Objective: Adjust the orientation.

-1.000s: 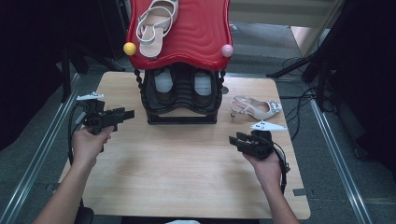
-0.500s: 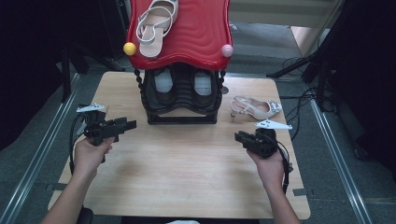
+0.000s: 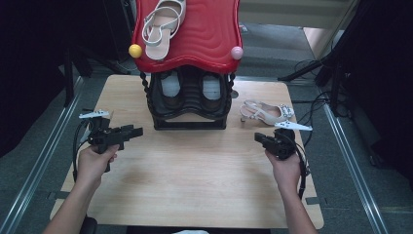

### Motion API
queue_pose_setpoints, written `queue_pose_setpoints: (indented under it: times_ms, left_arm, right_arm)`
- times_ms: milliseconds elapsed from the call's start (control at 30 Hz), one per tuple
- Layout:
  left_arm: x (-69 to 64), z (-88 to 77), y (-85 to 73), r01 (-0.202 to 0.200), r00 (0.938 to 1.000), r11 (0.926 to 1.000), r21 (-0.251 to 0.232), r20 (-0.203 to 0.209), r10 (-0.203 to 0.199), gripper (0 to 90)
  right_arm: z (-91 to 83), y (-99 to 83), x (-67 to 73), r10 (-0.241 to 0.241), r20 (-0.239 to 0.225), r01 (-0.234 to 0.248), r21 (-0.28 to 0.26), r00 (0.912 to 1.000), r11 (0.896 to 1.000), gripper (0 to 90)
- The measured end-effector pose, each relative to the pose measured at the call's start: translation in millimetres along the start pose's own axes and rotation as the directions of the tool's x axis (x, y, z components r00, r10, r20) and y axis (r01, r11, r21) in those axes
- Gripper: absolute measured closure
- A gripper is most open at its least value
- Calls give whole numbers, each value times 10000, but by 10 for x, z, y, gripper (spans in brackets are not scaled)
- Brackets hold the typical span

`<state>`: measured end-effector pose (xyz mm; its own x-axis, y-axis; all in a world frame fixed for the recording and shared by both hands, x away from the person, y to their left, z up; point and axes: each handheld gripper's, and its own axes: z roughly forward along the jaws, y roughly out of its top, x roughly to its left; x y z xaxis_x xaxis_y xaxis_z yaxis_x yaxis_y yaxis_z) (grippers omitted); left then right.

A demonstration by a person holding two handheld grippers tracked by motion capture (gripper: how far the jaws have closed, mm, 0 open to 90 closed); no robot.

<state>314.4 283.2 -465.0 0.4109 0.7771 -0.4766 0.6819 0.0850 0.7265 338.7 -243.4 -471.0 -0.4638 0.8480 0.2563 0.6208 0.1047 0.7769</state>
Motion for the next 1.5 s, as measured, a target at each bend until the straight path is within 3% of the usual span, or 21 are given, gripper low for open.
queue_pose_setpoints:
  times_ms: [200, 367, 667, 967, 1167, 1333, 1500]
  left_arm:
    - [31, -4, -7, 35, 10000, 10000, 17, -31, -35, 420]
    - [35, -10, -10, 13, 10000, 10000, -2, -37, -13, 419]
    - [43, 9, -24, -103, 9999, 9999, 43, -17, 103, 415]
    - [36, 44, -42, -173, 9997, 9998, 63, 195, 172, 417]
    - [-2, 90, -47, -352, 9978, 9993, -133, 565, 359, 422]
    - [11, 100, -55, -443, 9978, 9990, 47, 492, 441, 421]
    - [55, 93, -57, -453, 9977, 9990, 40, 510, 450, 423]
  right_arm:
    - [1, 26, -106, 121, 567, -114, -127, 9983, 9999, 900]
    - [25, 72, -223, 361, 762, -357, -68, 9964, 9993, 900]
    - [191, 137, -448, 753, 1286, -776, 134, 9888, 9969, 900]
    - [372, 482, -498, 789, 1275, -776, -153, 9887, 9969, 900]
    - [492, 688, -608, 1172, 1409, -1099, -588, 9831, 9922, 900]
    - [659, 790, -590, 1303, 1447, -1274, -295, 9809, 9914, 900]
    - [795, 713, -564, 1244, 1621, -1302, 261, 9789, 9911, 900]
